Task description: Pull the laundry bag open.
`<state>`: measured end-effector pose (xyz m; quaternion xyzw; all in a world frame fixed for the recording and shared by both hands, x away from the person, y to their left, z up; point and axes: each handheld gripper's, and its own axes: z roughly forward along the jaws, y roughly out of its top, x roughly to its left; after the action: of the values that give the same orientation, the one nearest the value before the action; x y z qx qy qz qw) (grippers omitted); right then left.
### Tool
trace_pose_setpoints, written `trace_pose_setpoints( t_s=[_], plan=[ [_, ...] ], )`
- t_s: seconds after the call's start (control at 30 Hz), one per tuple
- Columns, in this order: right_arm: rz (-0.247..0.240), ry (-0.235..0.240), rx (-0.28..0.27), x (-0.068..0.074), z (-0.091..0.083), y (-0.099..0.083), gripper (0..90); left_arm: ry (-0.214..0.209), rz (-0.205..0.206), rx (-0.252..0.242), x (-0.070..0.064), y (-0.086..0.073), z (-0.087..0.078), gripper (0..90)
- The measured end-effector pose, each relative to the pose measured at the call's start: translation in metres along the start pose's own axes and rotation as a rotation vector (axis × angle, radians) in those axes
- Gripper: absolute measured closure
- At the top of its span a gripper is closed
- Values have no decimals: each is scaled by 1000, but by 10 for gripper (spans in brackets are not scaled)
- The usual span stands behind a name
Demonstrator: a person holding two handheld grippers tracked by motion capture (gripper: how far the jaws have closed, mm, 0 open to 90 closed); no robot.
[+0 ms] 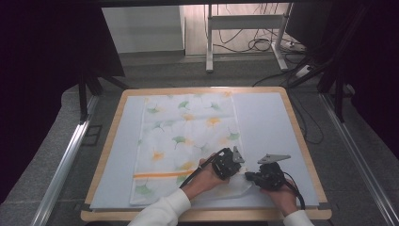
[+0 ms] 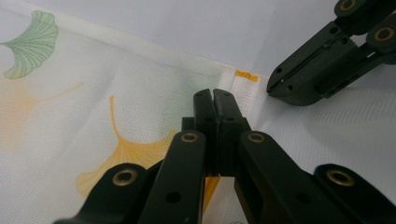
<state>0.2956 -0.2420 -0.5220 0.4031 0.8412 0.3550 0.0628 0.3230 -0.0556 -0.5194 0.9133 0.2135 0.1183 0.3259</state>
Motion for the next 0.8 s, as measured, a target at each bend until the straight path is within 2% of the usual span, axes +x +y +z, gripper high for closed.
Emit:
trace_pose_setpoints(
  t_s=[0.2, 0.8],
  plan=[
    [2, 6, 4, -1, 0, 0, 894, 1, -15, -9, 0, -2, -1, 900],
    [6, 16, -2, -3, 0, 0, 894, 15, -11, -10, 0, -7, -4, 900]
  ],
)
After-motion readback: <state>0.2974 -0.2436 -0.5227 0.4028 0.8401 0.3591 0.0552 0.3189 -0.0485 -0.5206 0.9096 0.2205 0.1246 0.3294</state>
